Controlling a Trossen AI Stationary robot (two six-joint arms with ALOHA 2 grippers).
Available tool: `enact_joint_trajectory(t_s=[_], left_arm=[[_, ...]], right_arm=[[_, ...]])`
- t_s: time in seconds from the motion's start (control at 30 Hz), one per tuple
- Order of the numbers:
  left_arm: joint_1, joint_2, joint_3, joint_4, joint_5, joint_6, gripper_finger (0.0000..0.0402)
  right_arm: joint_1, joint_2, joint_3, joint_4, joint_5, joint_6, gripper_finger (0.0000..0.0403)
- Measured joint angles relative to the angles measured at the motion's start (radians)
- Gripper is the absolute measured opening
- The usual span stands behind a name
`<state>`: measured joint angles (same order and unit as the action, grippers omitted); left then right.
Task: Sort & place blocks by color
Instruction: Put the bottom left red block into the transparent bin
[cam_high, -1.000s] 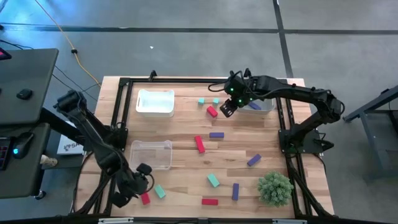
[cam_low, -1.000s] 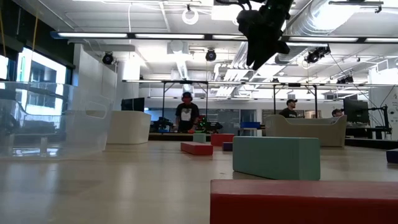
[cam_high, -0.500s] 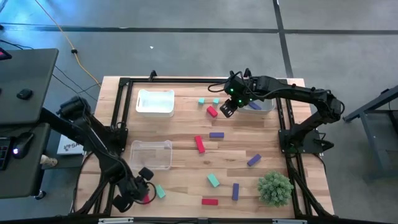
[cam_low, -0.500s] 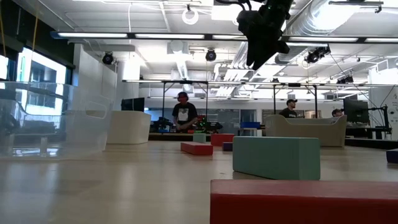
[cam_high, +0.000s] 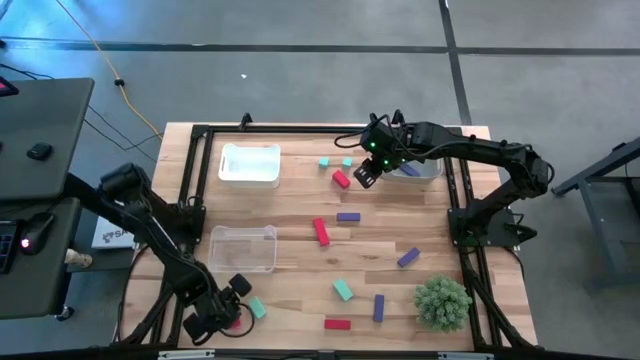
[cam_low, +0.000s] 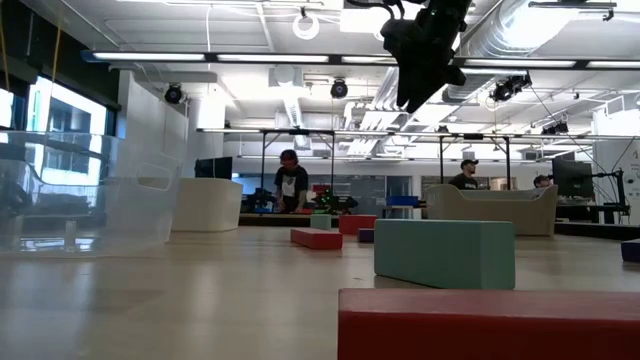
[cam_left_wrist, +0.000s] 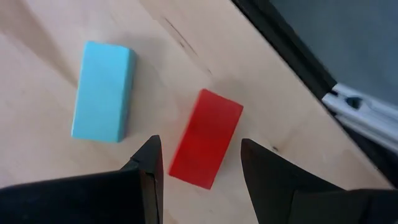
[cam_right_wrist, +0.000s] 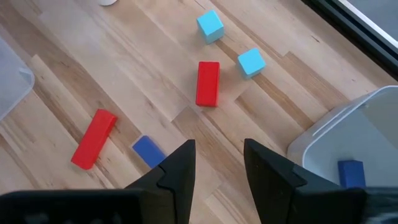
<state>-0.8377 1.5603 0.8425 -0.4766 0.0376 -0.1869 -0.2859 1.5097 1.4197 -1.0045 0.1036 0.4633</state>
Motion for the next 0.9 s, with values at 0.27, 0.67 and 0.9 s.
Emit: enact_joint_trajectory(t_s=[0.27,0.67,0.9], left_arm=[[-0.027,0.047,0.0,0.007,0.002,0.06,0.0133],[-0.027,0.109,0.003,0.006,-0.036,0.06,0.0133],[-0.027,0.121,0.003,0.006,-0.038,0.037,0.0118]], right_arm=[[0.0,0.0,0.0,0.001,0.0,0.0,0.0126],[0.0,0.0,0.0,0.004,0.001,0.0,0.0126],[0.0,0.0,0.0,0.004,0.002,0.0,0.0126]])
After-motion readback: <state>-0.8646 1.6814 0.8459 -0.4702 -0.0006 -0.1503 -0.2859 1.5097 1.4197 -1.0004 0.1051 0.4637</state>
